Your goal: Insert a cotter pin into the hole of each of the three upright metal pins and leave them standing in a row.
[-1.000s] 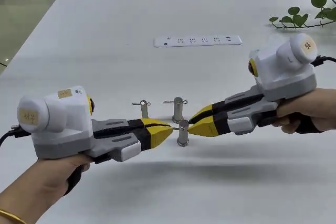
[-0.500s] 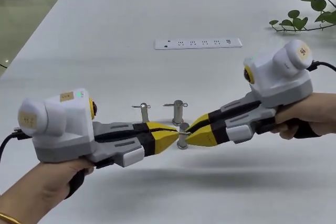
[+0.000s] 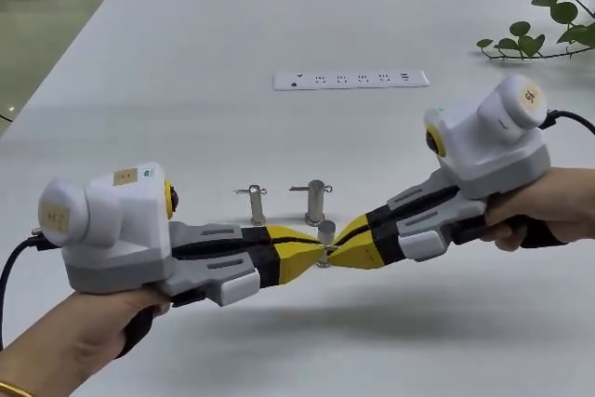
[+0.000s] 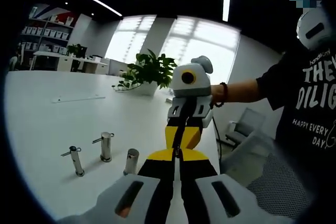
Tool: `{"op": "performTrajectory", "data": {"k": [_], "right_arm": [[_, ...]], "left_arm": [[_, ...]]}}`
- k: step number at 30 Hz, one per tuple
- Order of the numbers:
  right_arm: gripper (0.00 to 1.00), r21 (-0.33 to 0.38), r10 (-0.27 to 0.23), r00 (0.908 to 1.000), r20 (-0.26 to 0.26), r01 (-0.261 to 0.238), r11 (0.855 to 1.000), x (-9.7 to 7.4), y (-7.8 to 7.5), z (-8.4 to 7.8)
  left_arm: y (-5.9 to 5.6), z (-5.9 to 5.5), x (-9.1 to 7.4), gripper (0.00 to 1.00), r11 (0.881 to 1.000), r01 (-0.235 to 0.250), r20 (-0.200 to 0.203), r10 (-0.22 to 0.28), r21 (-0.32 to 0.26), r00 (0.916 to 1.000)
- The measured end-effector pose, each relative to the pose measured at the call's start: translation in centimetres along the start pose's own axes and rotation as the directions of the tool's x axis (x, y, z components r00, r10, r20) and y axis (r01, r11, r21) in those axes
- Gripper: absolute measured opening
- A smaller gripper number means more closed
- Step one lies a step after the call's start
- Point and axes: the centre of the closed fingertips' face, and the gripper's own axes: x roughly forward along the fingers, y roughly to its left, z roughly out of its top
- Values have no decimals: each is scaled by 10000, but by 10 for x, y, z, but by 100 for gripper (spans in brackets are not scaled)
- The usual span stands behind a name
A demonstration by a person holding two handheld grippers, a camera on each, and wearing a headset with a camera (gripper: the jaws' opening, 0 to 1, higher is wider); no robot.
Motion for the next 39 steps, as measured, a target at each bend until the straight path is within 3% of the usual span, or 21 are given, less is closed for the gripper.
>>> {"op": "performTrajectory", "data": {"k": [11, 19, 25, 31, 39], "right_arm": [[0, -1144, -67, 9965, -839, -30, 9934, 3, 6, -6], [0, -2017, -323, 9912, -1281, 59, 9794, 3, 4, -11], [0, -2467, -566, 9887, -1390, 208, 9689, 3, 1, -12], [0, -2689, -1070, 9843, -1406, 661, 9609, -1, -10, -12], [0, -2711, -1578, 9740, -1623, 1098, 9563, -9, -24, -20]], "left_arm": [[-5, -8, 0, 0, 9997, 252, -333, -253, -42, 9991], [-4, -12, 2, 0, 9998, 191, -511, -186, 87, 9985], [4, -12, 3, 4, 9980, -300, -541, 330, 562, 9980], [12, -12, 2, 6, 9920, -860, -569, 915, 921, 9942], [25, -15, 3, 10, 9762, -1636, -618, 1737, 1424, 9829]]}}
